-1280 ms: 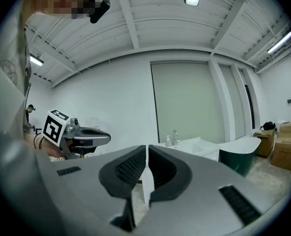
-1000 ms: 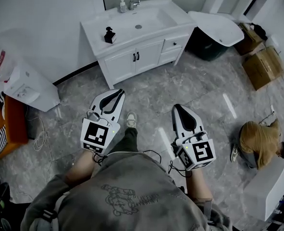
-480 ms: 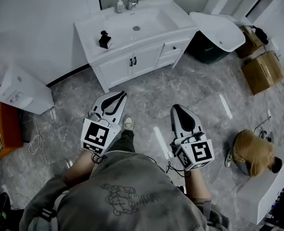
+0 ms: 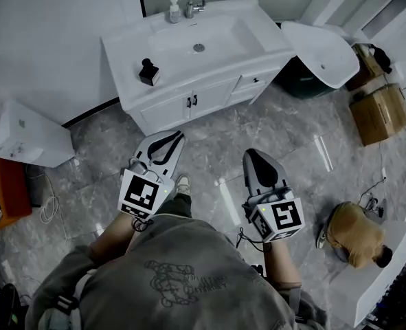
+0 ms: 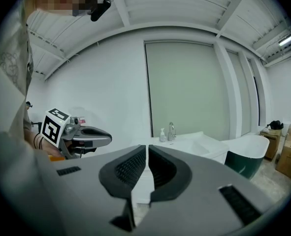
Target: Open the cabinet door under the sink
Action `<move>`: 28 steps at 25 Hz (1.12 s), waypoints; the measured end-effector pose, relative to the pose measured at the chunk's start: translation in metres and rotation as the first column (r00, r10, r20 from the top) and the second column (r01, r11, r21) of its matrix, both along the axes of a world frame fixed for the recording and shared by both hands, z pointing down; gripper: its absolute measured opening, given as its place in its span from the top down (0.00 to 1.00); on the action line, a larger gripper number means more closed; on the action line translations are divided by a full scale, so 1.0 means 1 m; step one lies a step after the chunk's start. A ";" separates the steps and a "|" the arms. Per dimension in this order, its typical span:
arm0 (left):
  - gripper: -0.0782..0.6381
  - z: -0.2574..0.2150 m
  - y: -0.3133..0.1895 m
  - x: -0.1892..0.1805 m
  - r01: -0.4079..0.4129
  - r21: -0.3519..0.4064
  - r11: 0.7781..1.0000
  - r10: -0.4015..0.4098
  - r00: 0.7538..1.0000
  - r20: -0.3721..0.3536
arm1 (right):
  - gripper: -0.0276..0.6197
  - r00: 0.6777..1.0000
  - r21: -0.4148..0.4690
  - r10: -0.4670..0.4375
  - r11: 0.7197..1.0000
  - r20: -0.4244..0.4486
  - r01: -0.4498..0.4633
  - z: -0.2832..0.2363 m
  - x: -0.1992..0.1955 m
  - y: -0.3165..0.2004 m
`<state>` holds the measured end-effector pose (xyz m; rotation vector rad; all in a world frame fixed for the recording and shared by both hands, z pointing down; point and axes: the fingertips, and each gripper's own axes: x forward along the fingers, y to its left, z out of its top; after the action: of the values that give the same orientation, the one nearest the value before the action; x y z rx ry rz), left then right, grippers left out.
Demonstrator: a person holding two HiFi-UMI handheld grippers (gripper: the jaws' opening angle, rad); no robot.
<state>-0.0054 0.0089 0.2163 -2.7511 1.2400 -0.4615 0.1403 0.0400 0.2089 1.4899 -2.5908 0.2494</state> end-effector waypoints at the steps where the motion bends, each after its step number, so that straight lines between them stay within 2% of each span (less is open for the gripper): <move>1: 0.85 0.002 -0.012 0.000 -0.002 -0.003 1.000 0.002 1.000 0.001 | 0.90 1.000 -0.003 0.000 1.000 -0.003 0.000 0.001 -0.001 -0.013; 7: 0.85 0.011 -0.074 -0.006 0.011 -0.028 1.000 -0.011 1.000 -0.002 | 0.90 1.000 -0.026 -0.013 1.000 -0.024 0.013 0.007 -0.011 -0.083; 12: 0.85 0.025 -0.115 -0.017 0.025 -0.050 0.998 -0.025 1.000 -0.008 | 0.90 0.996 -0.051 -0.047 0.998 -0.079 0.043 0.014 -0.026 -0.134; 17: 0.85 0.037 -0.139 -0.026 0.062 -0.075 0.995 -0.064 0.998 -0.027 | 0.90 0.994 -0.044 -0.070 0.997 -0.085 0.067 0.021 -0.037 -0.170; 23: 0.85 0.059 -0.153 -0.025 0.114 -0.106 0.988 -0.116 0.993 -0.009 | 0.90 0.994 -0.036 -0.089 0.996 -0.066 0.087 0.042 -0.035 -0.197; 28: 0.85 0.069 -0.167 -0.019 0.203 -0.116 0.972 -0.206 0.978 -0.017 | 0.90 0.986 -0.051 -0.162 0.986 -0.047 0.159 0.057 -0.029 -0.224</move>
<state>-0.0245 -0.1579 0.2856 -2.7426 1.5603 -0.5263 0.1113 -0.1836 0.2661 1.2470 -2.6271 0.2475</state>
